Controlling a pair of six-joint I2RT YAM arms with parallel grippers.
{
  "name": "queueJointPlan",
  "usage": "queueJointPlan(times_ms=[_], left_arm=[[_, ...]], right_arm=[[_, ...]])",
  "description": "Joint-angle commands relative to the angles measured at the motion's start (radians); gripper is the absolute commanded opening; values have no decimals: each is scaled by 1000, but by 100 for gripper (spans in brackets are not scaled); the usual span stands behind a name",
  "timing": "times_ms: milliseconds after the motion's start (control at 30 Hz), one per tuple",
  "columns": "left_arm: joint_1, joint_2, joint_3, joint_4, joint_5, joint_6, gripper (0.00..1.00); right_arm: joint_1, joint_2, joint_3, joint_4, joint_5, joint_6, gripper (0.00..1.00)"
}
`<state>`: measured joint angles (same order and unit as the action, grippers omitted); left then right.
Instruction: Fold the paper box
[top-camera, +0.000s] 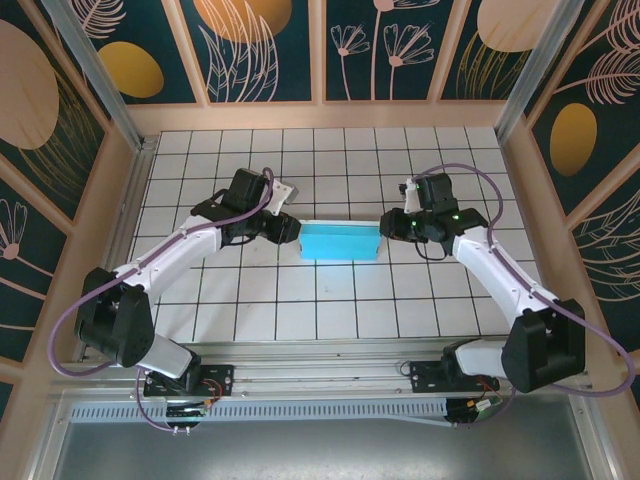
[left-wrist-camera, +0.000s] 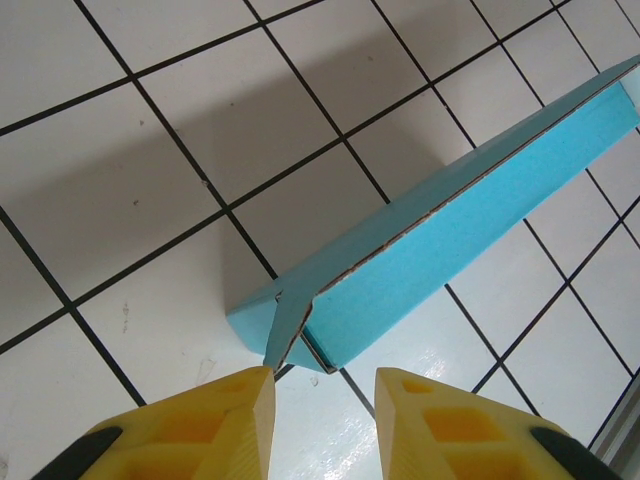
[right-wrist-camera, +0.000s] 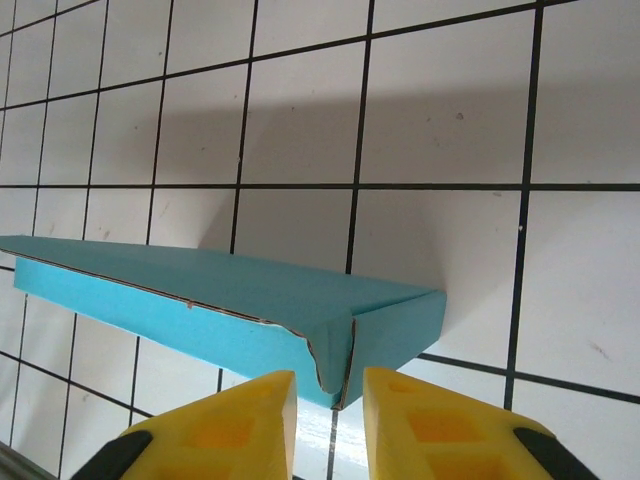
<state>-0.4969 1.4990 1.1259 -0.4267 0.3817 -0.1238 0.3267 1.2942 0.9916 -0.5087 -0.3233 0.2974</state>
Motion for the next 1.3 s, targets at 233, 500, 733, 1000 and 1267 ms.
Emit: queueJointPlan(times_ms=[233,500,733,1000,1267], left_arm=[[-3,26,37,10,-32,-28,31],[-3,30,43,19,-43,-49,31],[-3,44,52,23,-67,-59,29],[-3,64,82,29,-122,-38,26],[-3,97,110,39,-104,-2,29]], right_arm=[[4,44,12,47,-11,-6,12],[17,50,12,51,-11,-4,3],[24,48,16,44,4,-4,1],[30,49,23,40,6,-6,1],[36,48,30,30,13,-7,0]])
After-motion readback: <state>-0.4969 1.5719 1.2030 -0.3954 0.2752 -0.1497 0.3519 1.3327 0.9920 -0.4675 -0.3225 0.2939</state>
